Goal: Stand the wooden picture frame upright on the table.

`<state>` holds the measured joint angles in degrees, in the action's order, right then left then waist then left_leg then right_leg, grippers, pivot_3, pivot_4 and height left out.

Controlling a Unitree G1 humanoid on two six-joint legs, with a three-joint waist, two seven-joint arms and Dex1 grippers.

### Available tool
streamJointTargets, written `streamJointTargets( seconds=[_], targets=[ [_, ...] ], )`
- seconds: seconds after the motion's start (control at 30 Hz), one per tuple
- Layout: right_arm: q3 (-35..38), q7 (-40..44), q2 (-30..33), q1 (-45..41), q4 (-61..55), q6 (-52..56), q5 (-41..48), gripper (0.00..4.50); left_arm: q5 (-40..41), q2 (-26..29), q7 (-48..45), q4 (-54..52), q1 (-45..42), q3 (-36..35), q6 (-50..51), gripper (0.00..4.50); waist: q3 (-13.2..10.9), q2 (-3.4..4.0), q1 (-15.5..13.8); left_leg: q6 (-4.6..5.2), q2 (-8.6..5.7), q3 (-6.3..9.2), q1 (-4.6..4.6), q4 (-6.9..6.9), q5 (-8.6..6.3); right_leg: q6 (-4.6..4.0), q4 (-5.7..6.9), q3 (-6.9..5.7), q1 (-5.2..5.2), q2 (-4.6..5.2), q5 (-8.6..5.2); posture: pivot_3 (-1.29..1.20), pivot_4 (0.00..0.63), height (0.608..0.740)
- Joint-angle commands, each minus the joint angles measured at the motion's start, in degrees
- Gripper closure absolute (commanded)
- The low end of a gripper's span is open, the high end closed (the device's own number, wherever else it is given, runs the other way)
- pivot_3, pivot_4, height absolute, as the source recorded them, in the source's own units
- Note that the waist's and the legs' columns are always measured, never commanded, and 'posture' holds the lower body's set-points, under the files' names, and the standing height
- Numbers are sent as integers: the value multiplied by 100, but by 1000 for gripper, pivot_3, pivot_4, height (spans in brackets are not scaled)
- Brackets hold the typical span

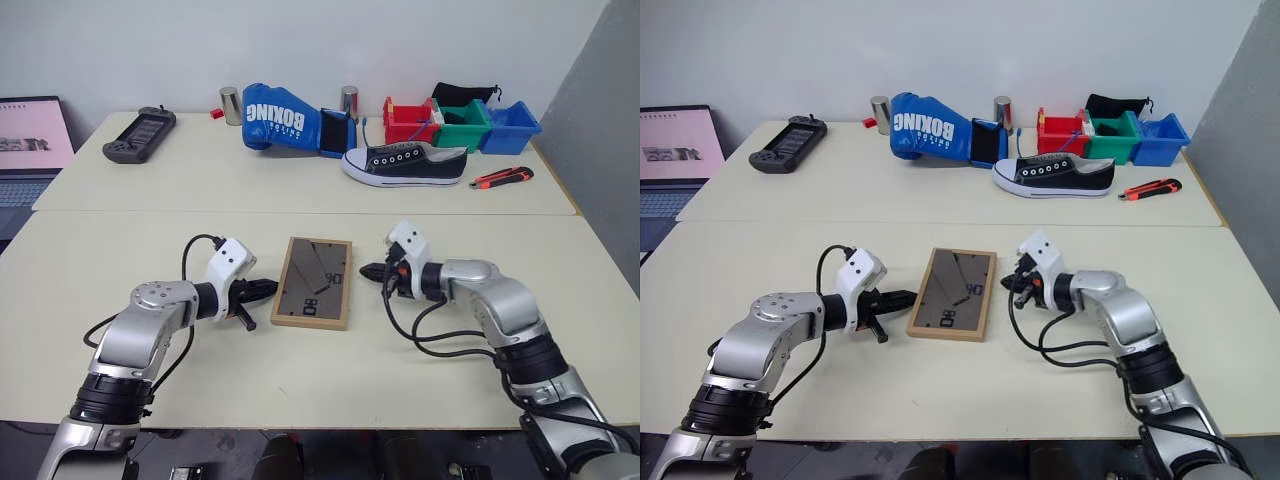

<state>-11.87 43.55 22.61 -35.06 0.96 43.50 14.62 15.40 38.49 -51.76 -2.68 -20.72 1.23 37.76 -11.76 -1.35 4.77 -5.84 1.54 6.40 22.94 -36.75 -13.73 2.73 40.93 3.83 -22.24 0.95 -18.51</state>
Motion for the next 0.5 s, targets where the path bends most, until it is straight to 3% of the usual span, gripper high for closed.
streamJointTargets(
  seconds=[0.03,0.4,0.5],
  targets=[
    [177,42,103,-166,37,-210,5,4500,104,-28,-12,-284,-49,64,28,4483,0,0,0,0,0,0,0,0,0,0,0,0,0,0,0,0,150,740],
    [177,30,215,-150,184,-333,-16,4500,91,128,-103,-267,-8,44,-25,4483,0,0,-1,0,0,0,0,0,0,0,-1,0,0,0,0,0,150,740],
    [177,395,593,-178,197,-425,-10,4500,247,313,-261,-115,-201,-215,43,4483,-1,0,-2,0,0,0,0,0,0,0,-1,0,0,0,0,0,150,740]
  ],
)
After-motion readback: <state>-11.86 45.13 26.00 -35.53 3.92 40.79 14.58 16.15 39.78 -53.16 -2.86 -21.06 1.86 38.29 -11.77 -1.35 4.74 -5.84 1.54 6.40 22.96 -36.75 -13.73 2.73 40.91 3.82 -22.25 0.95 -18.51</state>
